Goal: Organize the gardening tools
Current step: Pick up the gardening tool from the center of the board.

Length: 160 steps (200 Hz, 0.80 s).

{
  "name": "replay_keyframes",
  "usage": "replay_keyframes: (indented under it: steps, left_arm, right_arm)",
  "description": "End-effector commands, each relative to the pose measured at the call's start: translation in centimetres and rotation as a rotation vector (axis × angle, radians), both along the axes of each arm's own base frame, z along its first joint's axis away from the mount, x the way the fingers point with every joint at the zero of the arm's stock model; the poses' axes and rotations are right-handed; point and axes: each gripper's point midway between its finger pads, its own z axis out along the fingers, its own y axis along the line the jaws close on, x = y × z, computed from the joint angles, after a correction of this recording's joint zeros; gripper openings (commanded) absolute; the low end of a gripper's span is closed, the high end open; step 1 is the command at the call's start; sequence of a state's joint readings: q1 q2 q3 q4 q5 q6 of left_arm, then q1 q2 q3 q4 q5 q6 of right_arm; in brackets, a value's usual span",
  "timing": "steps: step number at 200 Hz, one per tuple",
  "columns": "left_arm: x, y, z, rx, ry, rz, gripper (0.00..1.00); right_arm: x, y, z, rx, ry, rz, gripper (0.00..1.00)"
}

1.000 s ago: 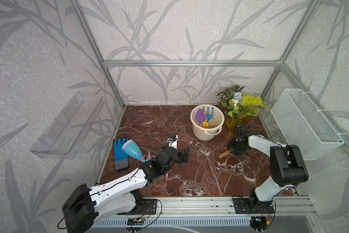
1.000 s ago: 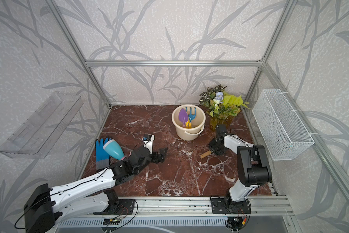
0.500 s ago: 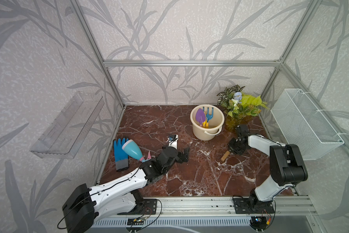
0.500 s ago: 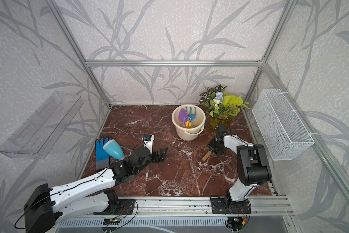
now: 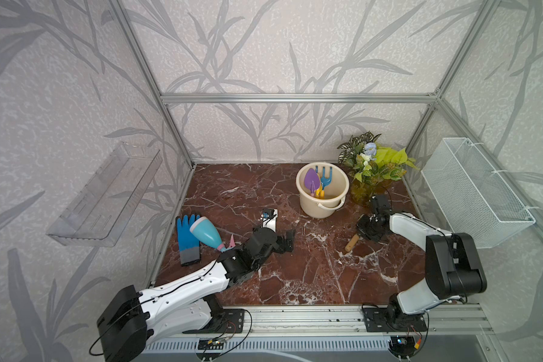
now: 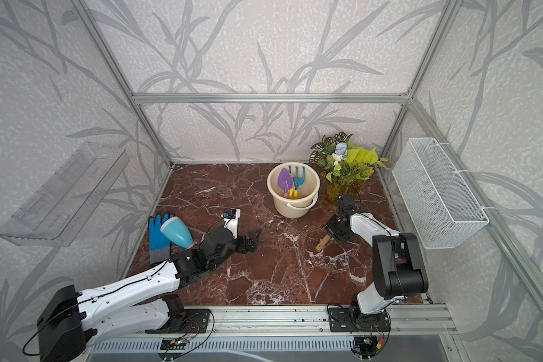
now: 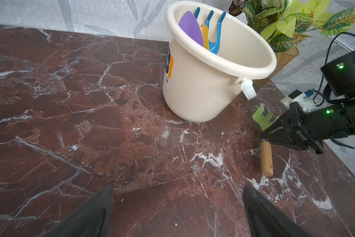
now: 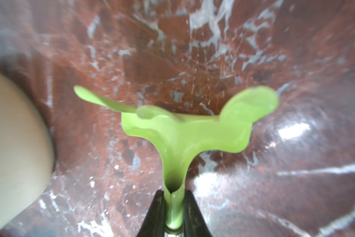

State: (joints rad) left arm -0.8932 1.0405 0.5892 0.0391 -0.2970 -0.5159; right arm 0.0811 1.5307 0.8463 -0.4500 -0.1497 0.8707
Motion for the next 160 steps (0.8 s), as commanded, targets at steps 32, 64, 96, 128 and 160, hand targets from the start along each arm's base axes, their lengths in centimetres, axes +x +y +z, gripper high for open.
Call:
replay_keyframes:
  steps: [32,64,96,128,160]
  left_arm:
    - [0.9,-2.2,3.1,-0.035,-0.047,-0.065,1.0]
    - [0.8,-4.1,4.9,-0.062,-0.058,-0.148,0.96]
    - [0.6,-6.3,6.6,-0.104,-0.069,-0.239,0.91]
    - [0.5,-8.5,7.9,-0.16,-0.075,-0.319,0.88]
    - [0.1,-11.0,9.1,-0.221,-0.072,-0.411,0.89]
  right_arm:
    - [-0.7,0.4,5.4,-0.039,-0.177,0.043,0.1]
    - [-1.5,1.3,9.4,-0.069,-0.333,0.111,0.1]
    - [-2.2,2.2,13.9,-0.126,-0.488,0.198,0.1]
    - [-2.5,4.0,17.8,-0.159,-0.604,0.288,0.1]
    - [-2.7,6.6,21.0,-0.123,-0.734,0.369,0.1]
